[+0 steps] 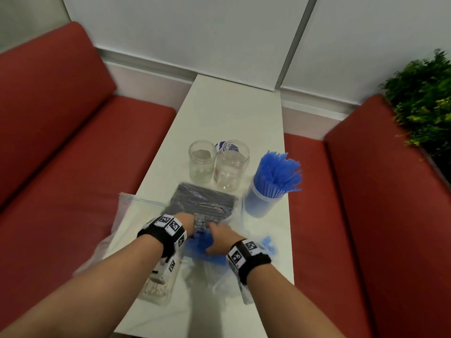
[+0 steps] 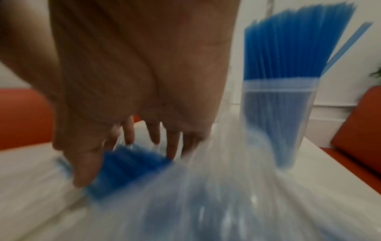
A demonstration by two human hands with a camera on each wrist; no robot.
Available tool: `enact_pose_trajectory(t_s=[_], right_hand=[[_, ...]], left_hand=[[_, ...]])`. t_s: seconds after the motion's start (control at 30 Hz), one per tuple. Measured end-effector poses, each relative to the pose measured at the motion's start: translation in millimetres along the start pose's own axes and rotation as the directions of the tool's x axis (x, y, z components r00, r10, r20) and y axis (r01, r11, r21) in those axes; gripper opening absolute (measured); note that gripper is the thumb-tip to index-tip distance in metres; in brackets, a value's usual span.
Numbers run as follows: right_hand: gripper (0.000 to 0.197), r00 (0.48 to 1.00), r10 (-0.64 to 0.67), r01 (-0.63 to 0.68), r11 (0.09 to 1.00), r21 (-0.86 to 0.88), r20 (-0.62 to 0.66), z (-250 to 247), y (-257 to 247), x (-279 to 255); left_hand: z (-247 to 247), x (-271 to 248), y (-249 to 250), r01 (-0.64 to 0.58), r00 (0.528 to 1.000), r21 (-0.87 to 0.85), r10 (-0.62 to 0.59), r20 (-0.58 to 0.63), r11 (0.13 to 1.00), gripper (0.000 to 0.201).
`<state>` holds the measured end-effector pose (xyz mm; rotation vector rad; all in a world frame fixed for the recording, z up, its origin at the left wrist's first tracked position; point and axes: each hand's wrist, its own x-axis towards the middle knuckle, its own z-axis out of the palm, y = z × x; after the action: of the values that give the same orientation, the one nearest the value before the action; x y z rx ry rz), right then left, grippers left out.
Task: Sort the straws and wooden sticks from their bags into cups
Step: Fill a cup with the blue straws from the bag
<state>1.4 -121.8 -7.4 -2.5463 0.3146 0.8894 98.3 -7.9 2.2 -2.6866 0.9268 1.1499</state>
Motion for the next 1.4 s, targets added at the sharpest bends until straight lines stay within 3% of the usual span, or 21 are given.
enact_pose_trajectory(t_s=[0.1,0.13,0.23,0.3,0.5,0.67,0.73,0.87,1.0,1.17,1.27,1.33,1.4], right_hand=[[0.102,0.999,0.045,-0.049,0.977,-0.207,-0.024,39.4,4.3,9.7],[0.097,0.998,0.051,-0.059,0.972,-0.227,-0.039,46.8,4.4,12.3],[0.051,0.987,0.037,-0.071,0.973,-0.217,-0.156,55.8,4.0,14.8],[0.038,0.978,0.024,-0.065,0.979,-0.193,-0.210,52.8,4.5,11.7],[0.031,0.978,0.102,-0.080,0.989,0.120,-0.185,31.4,0.4,5.9],[0.035,0.938,0.087,0.057,0.918,0.393,-0.337,17.2,-9.4,-2.1],[0.029,0.909,0.036,0.148,0.904,0.402,-0.414,4.1,-13.0,-5.9],[0.045,0.912,-0.001,0.264,0.767,0.585,-0.410,-21.6,-13.0,-12.2],[0.029,0.890,0.059,0.327,0.609,0.723,-0.452,-47.9,-6.9,-18.4],[0.017,0.780,0.047,0.531,0.476,0.701,-0.623,-100.5,-8.9,-50.3],[0.016,0.651,0.025,0.704,0.354,0.616,-0.759,-138.2,-18.5,-74.7],[0.017,0.555,0.012,0.798,0.273,0.537,-0.831,-156.8,-26.6,-87.5],[0.018,0.496,0.020,0.848,0.207,0.489,-0.868,-165.7,-35.1,-95.3]], left_hand=[[10.5,-3.0,-4.1,0.017,1.000,-0.161,-0.020,-0.012,0.987,0.034],[12.2,-4.3,-6.5,0.029,0.999,-0.214,-0.033,-0.015,0.976,0.034],[15.4,-4.4,-14.1,0.015,0.999,-0.349,-0.025,-0.023,0.937,0.030],[14.8,-4.0,-17.7,0.001,0.999,-0.429,-0.016,-0.033,0.903,0.027],[-1.2,-0.6,-21.5,-0.006,0.999,-0.764,-0.034,-0.036,0.645,0.018],[-17.9,-0.4,-27.6,-0.072,0.990,-0.791,-0.051,-0.130,0.607,0.024],[-21.6,0.1,-28.7,-0.099,0.987,-0.802,-0.046,-0.155,0.589,0.025],[-26.5,0.1,-23.8,-0.142,0.986,-0.823,0.003,-0.168,0.550,0.023],[-28.5,2.6,-18.4,-0.170,0.985,-0.881,0.045,-0.168,0.441,0.020],[-26.5,10.3,-13.5,-0.179,0.984,-0.945,0.045,-0.173,0.275,0.022],[-24.2,13.3,-7.2,-0.147,0.988,-0.979,0.055,-0.141,0.140,0.032],[-25.5,9.3,-1.2,-0.078,0.992,-0.997,0.100,-0.076,0.019,0.048],[-29.6,3.2,6.1,0.037,0.976,-0.984,0.220,-0.002,-0.175,0.060]])
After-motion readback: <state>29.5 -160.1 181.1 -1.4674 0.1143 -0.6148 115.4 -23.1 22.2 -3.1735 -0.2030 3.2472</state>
